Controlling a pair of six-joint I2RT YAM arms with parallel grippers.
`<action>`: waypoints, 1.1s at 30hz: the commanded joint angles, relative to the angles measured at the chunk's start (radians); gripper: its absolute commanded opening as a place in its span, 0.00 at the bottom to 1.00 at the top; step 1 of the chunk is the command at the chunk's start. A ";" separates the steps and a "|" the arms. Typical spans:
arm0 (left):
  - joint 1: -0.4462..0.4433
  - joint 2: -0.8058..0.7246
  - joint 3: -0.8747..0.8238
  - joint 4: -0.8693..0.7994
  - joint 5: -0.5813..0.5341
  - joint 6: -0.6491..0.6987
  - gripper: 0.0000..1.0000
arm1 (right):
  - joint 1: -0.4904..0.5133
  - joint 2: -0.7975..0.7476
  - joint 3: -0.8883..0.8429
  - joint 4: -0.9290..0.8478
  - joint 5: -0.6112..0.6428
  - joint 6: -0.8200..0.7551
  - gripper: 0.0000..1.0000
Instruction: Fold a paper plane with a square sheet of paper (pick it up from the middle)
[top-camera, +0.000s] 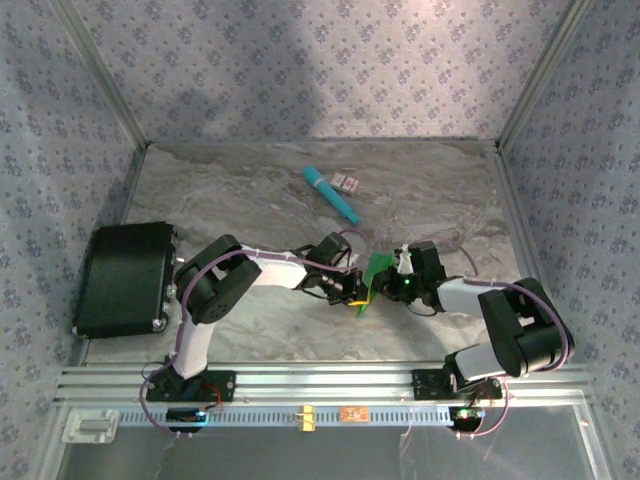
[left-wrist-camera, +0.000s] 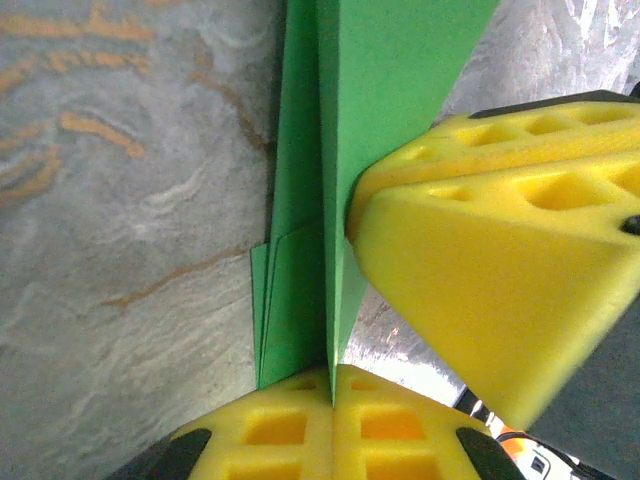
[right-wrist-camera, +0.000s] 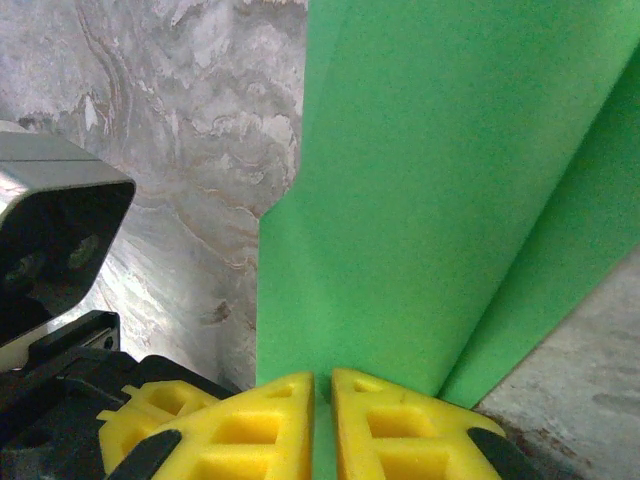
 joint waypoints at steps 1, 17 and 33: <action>0.008 0.022 -0.011 -0.049 0.011 0.033 0.02 | -0.017 0.015 0.020 -0.018 0.047 -0.016 0.15; 0.008 0.026 -0.007 -0.051 -0.002 0.032 0.02 | 0.081 -0.059 0.036 -0.029 0.072 0.035 0.16; 0.008 0.022 -0.017 -0.044 0.006 0.037 0.03 | 0.050 0.044 0.072 -0.126 0.242 0.042 0.15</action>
